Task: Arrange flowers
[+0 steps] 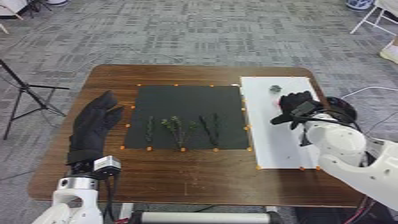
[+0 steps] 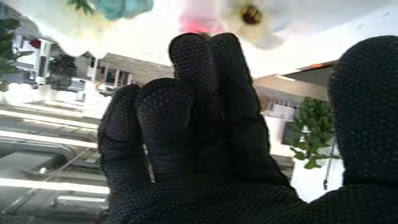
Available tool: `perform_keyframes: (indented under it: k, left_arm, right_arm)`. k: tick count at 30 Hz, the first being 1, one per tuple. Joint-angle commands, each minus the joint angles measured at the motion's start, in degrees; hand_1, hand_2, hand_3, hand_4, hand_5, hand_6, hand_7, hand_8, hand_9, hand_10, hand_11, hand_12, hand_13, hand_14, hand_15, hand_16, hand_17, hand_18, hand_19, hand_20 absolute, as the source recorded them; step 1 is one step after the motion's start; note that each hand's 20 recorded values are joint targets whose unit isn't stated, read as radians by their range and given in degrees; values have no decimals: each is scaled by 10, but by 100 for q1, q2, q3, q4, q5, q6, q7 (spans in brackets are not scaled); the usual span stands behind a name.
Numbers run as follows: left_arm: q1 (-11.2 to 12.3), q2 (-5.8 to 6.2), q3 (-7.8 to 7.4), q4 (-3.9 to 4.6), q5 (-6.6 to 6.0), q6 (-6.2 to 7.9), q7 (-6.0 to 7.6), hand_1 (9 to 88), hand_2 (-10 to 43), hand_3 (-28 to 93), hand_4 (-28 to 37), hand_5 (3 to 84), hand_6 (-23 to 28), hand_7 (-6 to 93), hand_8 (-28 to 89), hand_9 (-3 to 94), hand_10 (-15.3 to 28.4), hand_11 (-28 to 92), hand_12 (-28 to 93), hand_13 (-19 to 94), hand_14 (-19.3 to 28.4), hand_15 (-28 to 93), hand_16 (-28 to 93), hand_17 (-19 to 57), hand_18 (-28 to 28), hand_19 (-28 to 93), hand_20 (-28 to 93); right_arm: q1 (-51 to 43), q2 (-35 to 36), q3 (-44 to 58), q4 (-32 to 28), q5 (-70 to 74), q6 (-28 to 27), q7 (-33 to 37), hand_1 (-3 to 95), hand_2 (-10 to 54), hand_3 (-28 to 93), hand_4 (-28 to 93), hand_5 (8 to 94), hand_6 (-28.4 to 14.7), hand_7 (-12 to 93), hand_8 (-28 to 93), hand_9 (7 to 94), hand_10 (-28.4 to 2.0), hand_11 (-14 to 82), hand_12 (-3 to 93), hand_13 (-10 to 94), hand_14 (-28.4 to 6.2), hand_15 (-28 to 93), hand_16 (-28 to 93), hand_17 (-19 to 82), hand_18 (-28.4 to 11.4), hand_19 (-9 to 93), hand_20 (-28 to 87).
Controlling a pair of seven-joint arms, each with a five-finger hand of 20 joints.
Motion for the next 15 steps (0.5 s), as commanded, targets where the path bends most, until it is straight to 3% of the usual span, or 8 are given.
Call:
perform_keyframes:
  k: [1,5,8,11,15]
  left_arm:
    - [24,-17,-5,-29,-23,10,39,296,-37,700,-229,313,18,258,-110,260,119,302,201,239,142,388,47,-81,198,408,177]
    - [33,-17,-8,-37,-27,12,41,295,-38,701,-229,314,18,257,-110,260,119,302,201,239,143,389,47,-82,199,407,177]
    - [22,-23,-7,-30,-21,19,36,296,-37,701,-230,314,18,256,-111,260,119,302,201,239,143,388,47,-81,198,407,177]
    - [33,-25,-14,-37,-20,28,40,295,-37,702,-230,314,19,256,-111,260,118,301,201,239,142,388,47,-81,198,407,177]
    - [-11,3,-16,-35,-24,35,20,295,-38,703,-230,313,18,257,-110,261,119,302,202,239,142,388,46,-81,198,407,177]
  right_arm:
    - [262,-255,-391,293,-9,54,124,242,-95,714,-283,585,-16,325,-118,618,-120,409,315,571,-105,790,350,236,-216,765,515]
    - [286,-332,-553,482,-174,436,232,255,-95,784,-282,593,-9,339,-121,630,-117,420,316,589,-99,790,346,250,-213,772,512]
    - [372,-337,-793,603,-346,1152,222,313,-88,813,-279,612,0,355,-77,656,-107,428,315,620,-90,787,347,269,-211,786,505]
    - [451,-334,-943,682,-510,1666,141,435,-42,792,-273,668,12,398,66,755,-76,312,482,674,-77,780,353,303,-205,812,487]
    - [477,-264,-930,577,-610,1995,16,463,-46,814,-265,724,15,400,72,798,-63,312,506,701,-73,781,356,323,-202,827,486]
